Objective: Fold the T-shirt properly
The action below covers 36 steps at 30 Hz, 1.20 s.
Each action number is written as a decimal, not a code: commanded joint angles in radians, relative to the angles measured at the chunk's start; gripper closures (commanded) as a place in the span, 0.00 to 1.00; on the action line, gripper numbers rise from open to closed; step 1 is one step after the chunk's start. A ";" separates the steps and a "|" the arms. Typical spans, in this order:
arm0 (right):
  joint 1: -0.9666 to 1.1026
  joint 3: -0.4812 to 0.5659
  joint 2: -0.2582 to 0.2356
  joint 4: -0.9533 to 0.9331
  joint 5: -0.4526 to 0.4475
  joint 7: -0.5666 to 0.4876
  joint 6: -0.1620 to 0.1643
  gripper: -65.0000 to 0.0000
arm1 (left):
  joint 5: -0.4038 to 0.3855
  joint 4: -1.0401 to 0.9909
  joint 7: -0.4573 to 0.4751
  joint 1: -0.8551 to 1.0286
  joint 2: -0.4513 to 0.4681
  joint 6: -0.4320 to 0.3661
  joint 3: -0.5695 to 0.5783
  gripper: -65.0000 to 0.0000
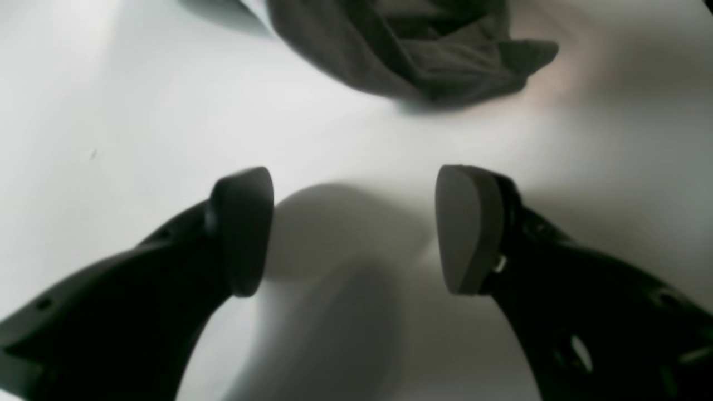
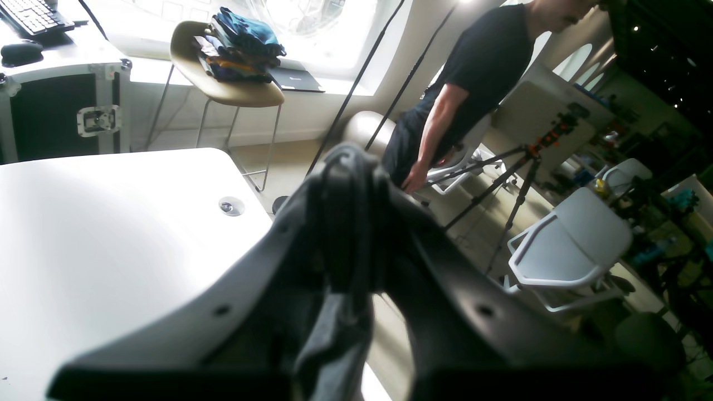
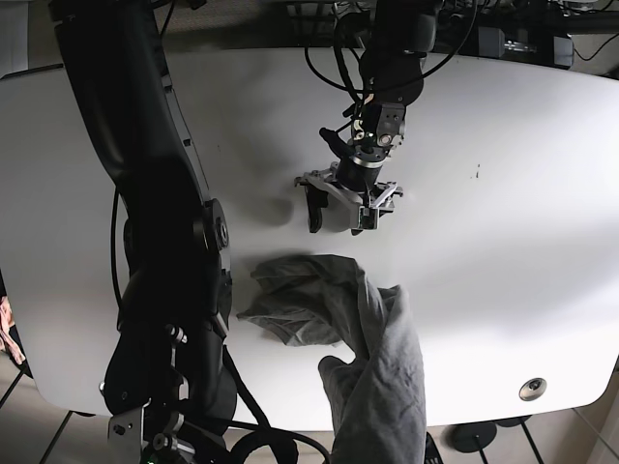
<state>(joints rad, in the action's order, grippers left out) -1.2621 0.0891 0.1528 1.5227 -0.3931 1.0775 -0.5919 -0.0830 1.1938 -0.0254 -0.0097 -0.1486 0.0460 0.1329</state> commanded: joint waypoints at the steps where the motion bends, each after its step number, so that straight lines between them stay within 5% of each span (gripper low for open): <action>1: -0.043 -0.004 0.003 0.009 -0.007 -0.035 0.008 0.97 | -0.004 -0.033 0.018 -0.052 -0.008 0.005 0.001 0.35; 6: -0.043 -0.004 0.003 0.009 -0.007 -0.035 0.008 0.97 | -0.004 -0.196 0.149 -0.167 -0.008 -0.076 0.006 0.34; 18: -0.043 -0.009 0.003 0.009 -0.007 -0.035 0.008 0.97 | -0.004 -0.352 0.150 -0.286 -0.008 -0.077 0.132 0.35; 24: -0.043 -0.009 0.003 0.012 0.035 -0.035 0.007 0.97 | 0.002 -0.352 0.152 -0.286 -0.008 -0.079 0.153 0.83; 29: -0.043 -0.009 0.003 0.014 0.035 -0.035 0.007 0.97 | 0.001 -0.341 0.152 -0.278 -0.008 -0.212 0.150 0.88; 32: -0.043 -0.009 0.003 0.014 0.035 -0.035 0.008 0.97 | 0.002 -0.295 0.149 -0.273 -0.008 -0.212 0.149 0.99; 36: -0.043 -0.009 -0.012 0.014 0.036 -0.035 0.008 0.97 | -0.002 -0.139 0.144 -0.186 0.040 -0.212 0.149 1.00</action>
<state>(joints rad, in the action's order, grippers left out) -1.2625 0.0860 0.1425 1.5238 -0.3519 1.0771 -0.5919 -0.0841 1.0355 0.0940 -0.1699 -0.1066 -0.1600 0.2844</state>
